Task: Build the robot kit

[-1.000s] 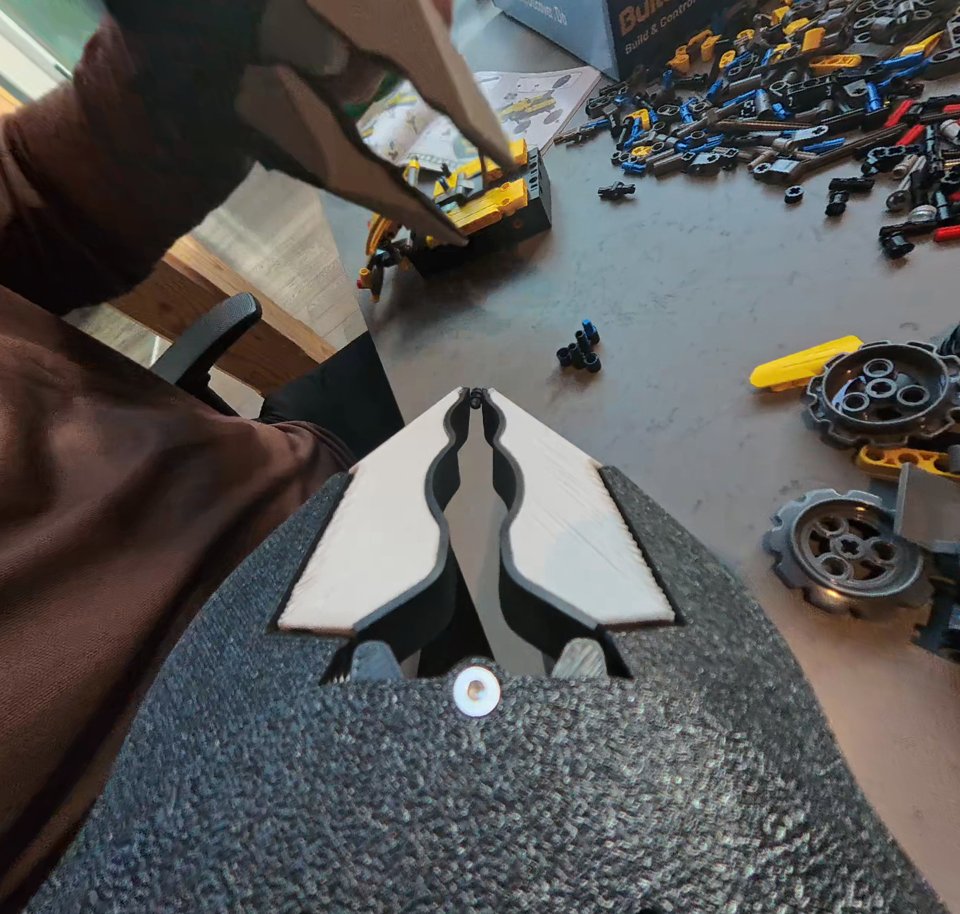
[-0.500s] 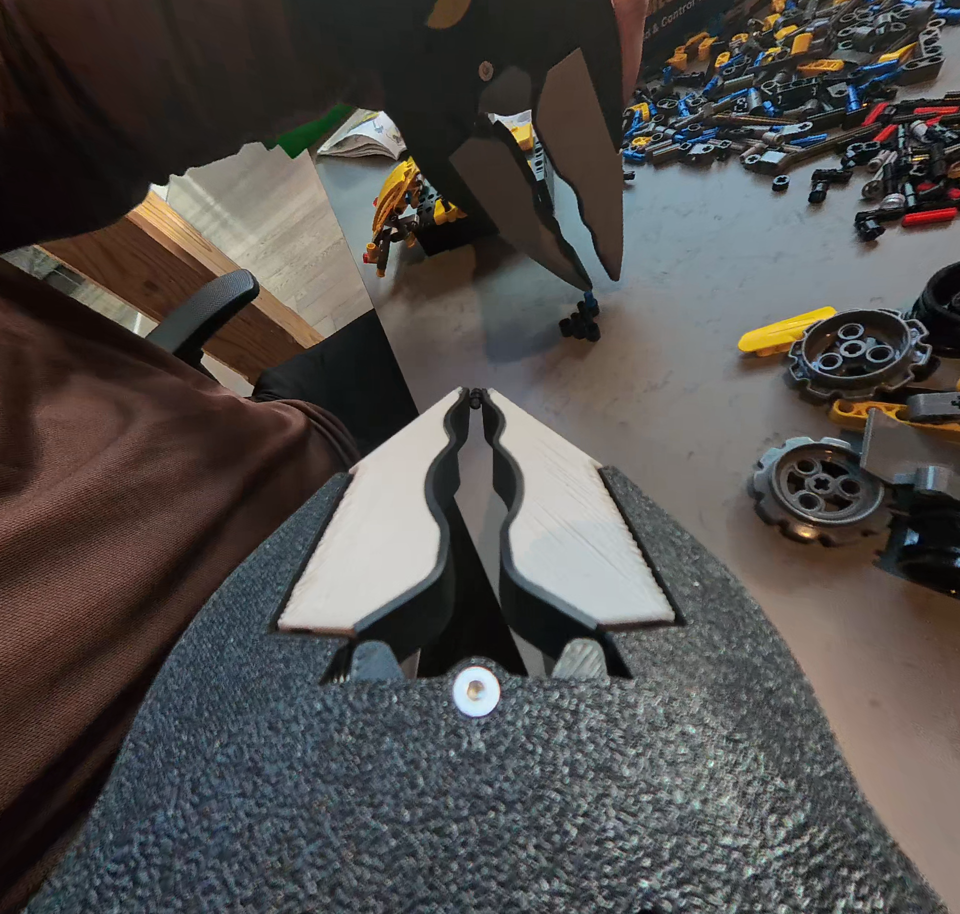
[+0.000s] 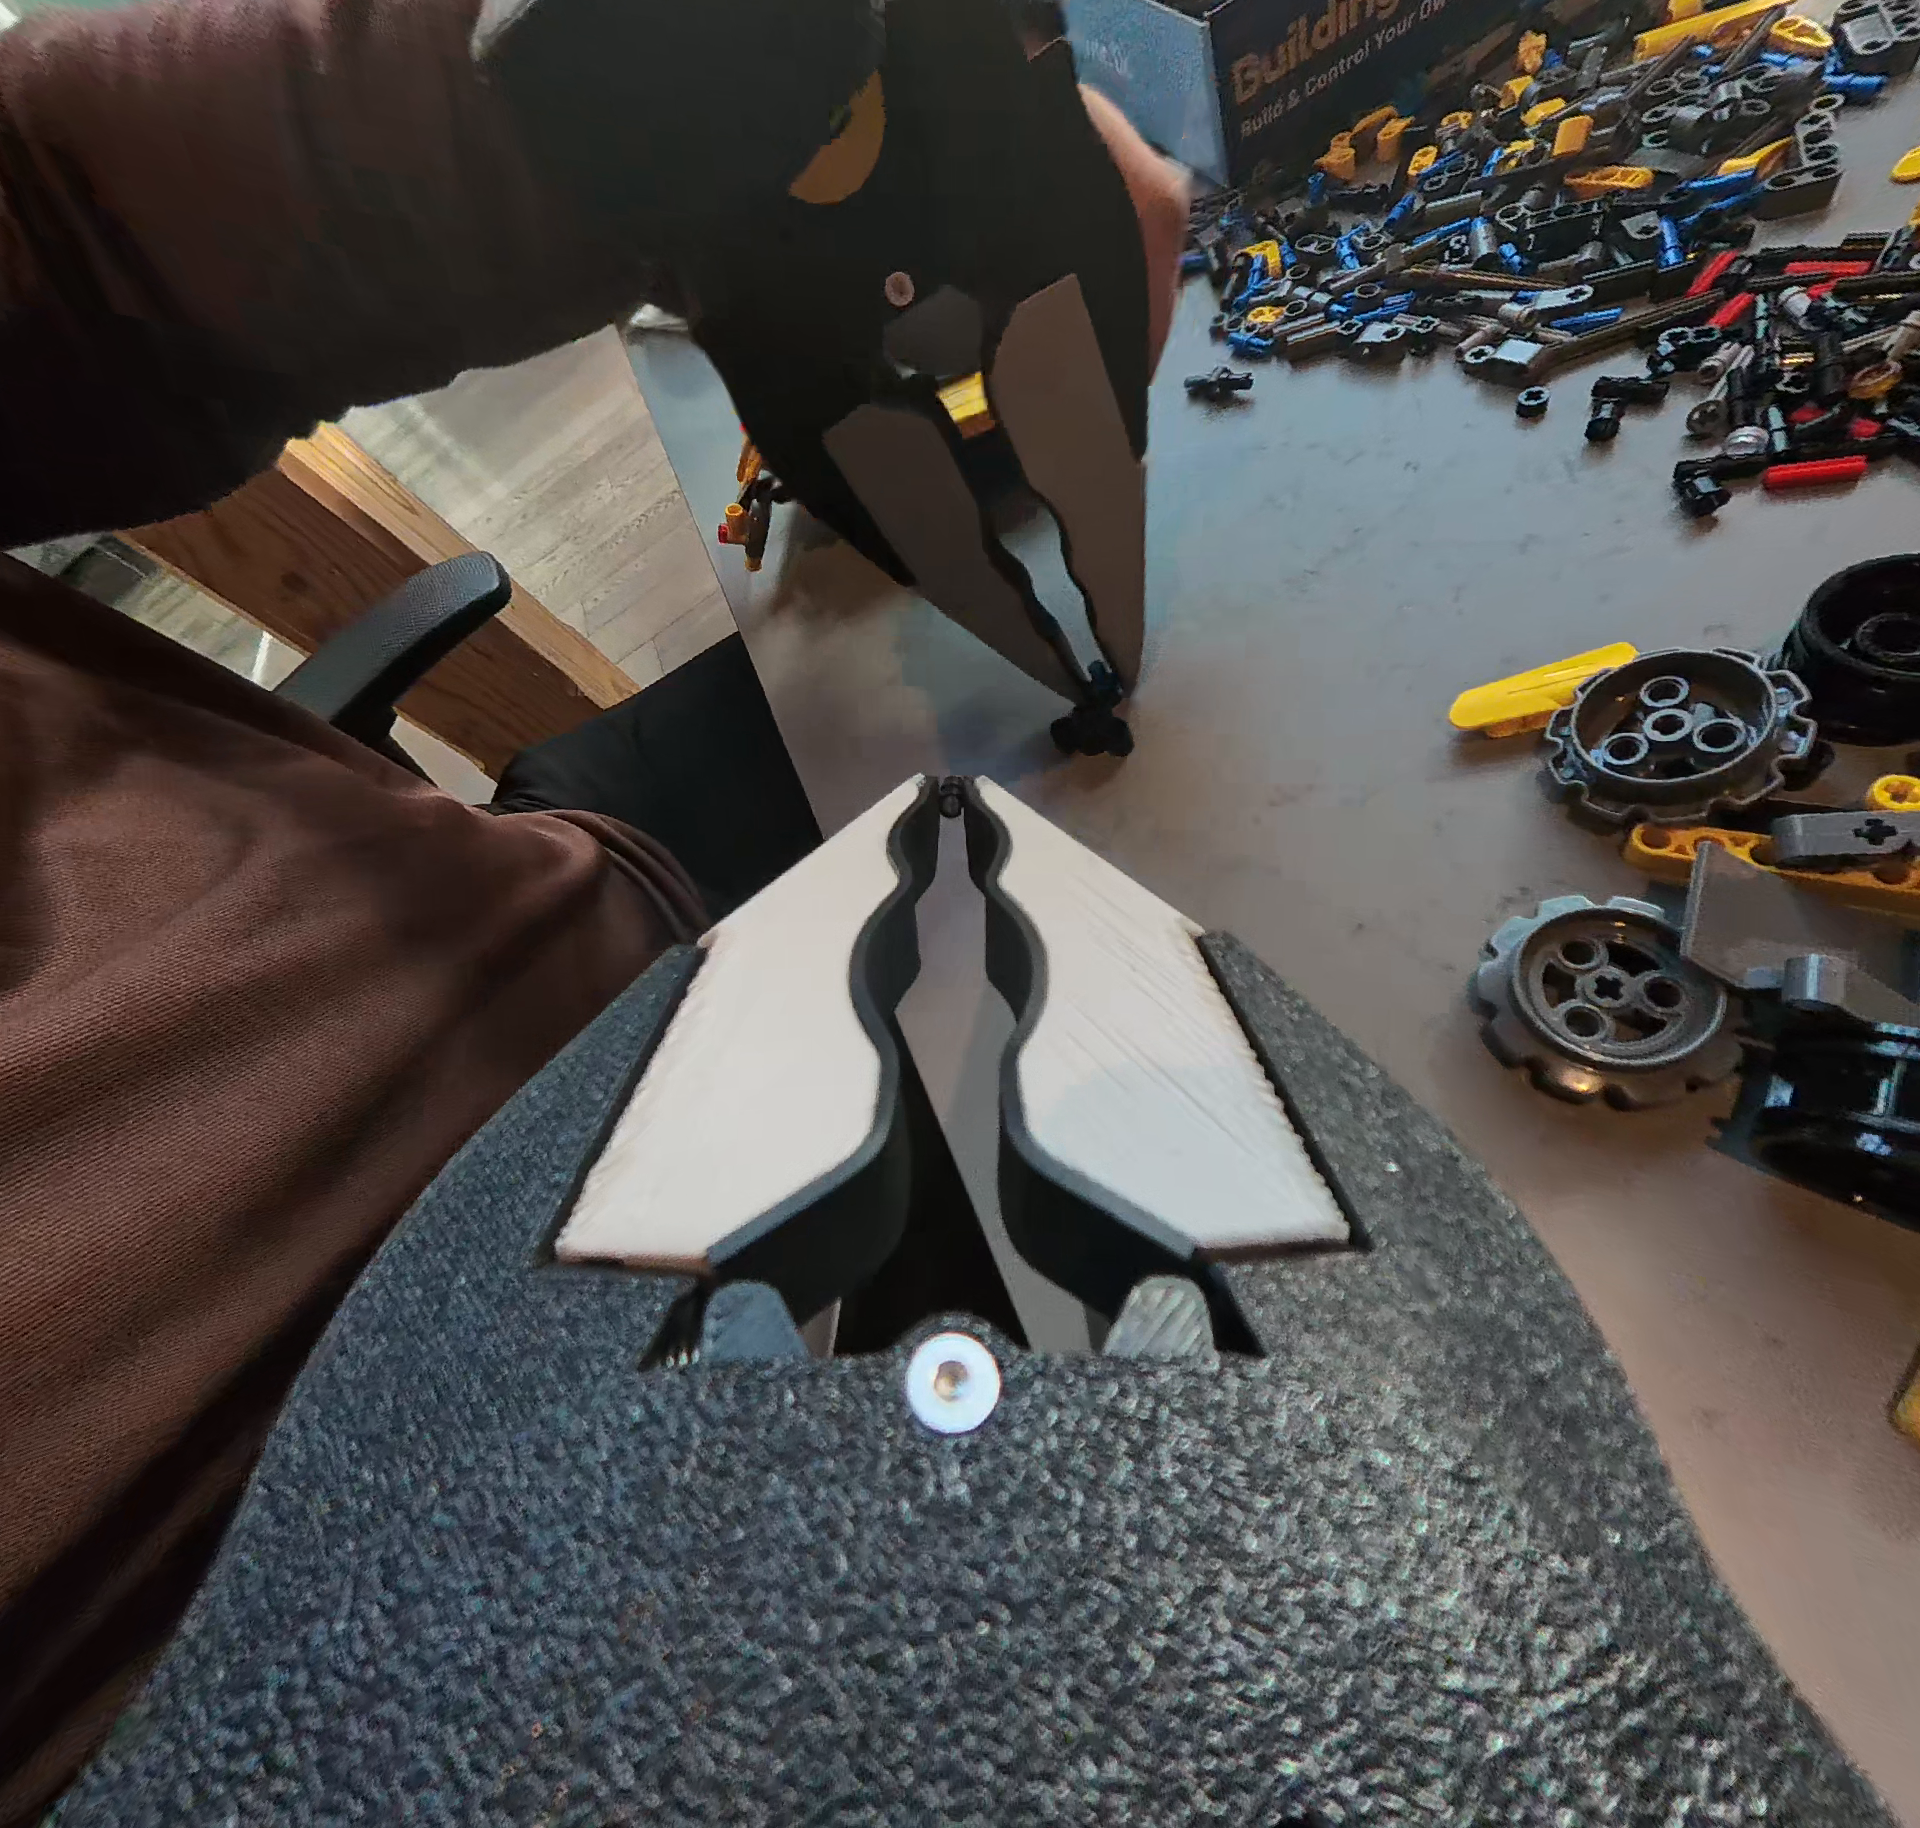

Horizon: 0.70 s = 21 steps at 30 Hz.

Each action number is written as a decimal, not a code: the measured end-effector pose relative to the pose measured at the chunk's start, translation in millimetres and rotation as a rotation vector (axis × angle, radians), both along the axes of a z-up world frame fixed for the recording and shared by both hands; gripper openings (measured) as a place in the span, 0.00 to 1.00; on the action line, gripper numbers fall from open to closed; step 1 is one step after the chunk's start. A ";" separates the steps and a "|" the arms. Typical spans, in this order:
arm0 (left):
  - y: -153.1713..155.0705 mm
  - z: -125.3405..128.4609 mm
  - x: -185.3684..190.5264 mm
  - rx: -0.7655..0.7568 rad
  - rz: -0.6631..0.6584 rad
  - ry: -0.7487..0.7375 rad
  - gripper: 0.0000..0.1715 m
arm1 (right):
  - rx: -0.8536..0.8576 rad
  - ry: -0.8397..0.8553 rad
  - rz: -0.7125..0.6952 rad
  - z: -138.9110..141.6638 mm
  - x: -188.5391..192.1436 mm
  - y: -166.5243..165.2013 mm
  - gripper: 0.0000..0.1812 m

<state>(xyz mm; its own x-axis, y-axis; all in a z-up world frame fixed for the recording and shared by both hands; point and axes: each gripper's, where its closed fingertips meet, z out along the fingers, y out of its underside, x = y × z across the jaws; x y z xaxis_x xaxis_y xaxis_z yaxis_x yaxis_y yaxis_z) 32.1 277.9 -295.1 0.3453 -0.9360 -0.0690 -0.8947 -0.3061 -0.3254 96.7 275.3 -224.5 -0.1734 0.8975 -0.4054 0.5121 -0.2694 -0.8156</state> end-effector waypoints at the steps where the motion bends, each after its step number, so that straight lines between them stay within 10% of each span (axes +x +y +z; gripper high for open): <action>1: -4.2 0.0 1.7 -0.007 0.047 0.000 0.03 | 0.006 -0.014 -0.005 -4.3 -0.7 1.2 0.01; 15: -27.8 4.7 17.4 0.110 0.617 -0.184 0.14 | 0.098 -0.134 0.042 -38.5 -17.1 -0.3 0.00; 21: -27.8 14.9 10.0 0.242 0.617 -0.209 0.13 | 0.223 -0.230 0.129 -43.7 -26.9 -4.4 0.00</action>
<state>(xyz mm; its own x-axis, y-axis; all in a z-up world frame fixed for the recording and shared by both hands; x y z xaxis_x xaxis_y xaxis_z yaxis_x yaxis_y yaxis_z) 42.1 250.1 -280.2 0.8378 -0.5314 -0.1253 -0.4921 -0.6356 -0.5949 69.8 270.9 -268.2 -0.2183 0.9450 -0.2435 0.7073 -0.0187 -0.7066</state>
